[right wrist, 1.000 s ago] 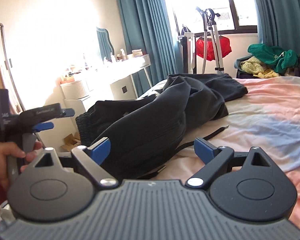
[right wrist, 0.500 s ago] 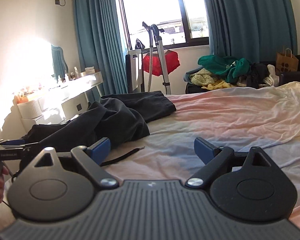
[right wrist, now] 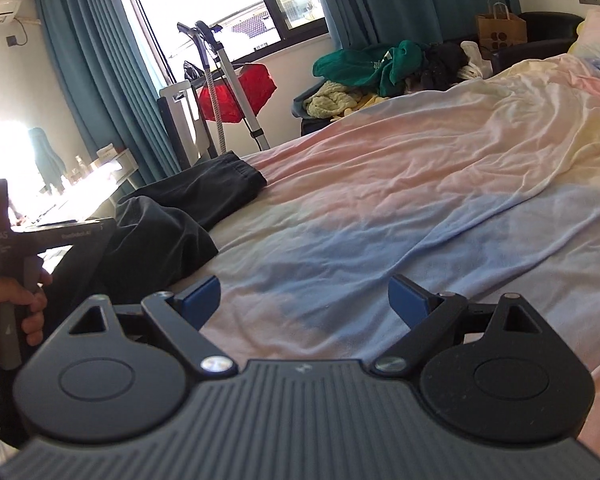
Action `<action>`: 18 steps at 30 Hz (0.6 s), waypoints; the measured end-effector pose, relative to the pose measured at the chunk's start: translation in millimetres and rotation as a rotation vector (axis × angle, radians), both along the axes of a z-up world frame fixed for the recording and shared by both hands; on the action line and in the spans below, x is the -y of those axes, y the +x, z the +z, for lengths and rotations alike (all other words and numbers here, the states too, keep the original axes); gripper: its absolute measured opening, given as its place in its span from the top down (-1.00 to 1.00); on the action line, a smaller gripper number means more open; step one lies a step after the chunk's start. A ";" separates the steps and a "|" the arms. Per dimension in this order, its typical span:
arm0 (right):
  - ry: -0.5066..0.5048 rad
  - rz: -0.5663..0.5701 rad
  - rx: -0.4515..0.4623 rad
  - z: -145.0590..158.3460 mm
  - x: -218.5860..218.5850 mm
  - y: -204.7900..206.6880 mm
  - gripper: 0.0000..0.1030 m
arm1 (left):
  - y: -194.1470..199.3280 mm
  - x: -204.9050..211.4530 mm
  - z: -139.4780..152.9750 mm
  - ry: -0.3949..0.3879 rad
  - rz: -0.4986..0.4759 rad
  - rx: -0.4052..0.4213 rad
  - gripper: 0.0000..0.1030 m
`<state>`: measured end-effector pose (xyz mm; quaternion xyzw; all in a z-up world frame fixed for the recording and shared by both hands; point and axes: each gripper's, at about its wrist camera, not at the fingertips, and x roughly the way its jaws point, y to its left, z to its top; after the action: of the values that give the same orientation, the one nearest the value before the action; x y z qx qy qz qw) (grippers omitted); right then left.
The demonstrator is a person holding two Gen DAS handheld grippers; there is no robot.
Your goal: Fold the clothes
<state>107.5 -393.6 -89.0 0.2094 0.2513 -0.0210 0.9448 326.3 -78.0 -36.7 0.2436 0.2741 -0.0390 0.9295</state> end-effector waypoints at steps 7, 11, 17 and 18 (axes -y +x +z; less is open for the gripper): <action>0.013 0.007 -0.046 -15.6 -4.5 17.3 -0.79 | -63.7 -7.9 23.7 -0.018 -0.112 0.111 0.77; -0.016 0.024 -0.030 -11.0 -12.7 13.6 -0.79 | -136.7 -15.5 42.8 -0.053 -0.223 0.167 0.79; -0.037 0.051 -0.014 -3.6 -22.2 0.5 -0.79 | -225.0 -35.2 20.4 -0.164 -0.329 0.048 0.93; -0.030 0.063 -0.007 -2.5 -23.4 -2.4 -0.79 | -235.4 -38.6 9.8 -0.166 -0.329 0.036 0.93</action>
<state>105.1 -370.2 -91.5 0.1871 0.2610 0.0043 0.9470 90.9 -39.4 -26.9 0.2081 0.2099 -0.2089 0.9322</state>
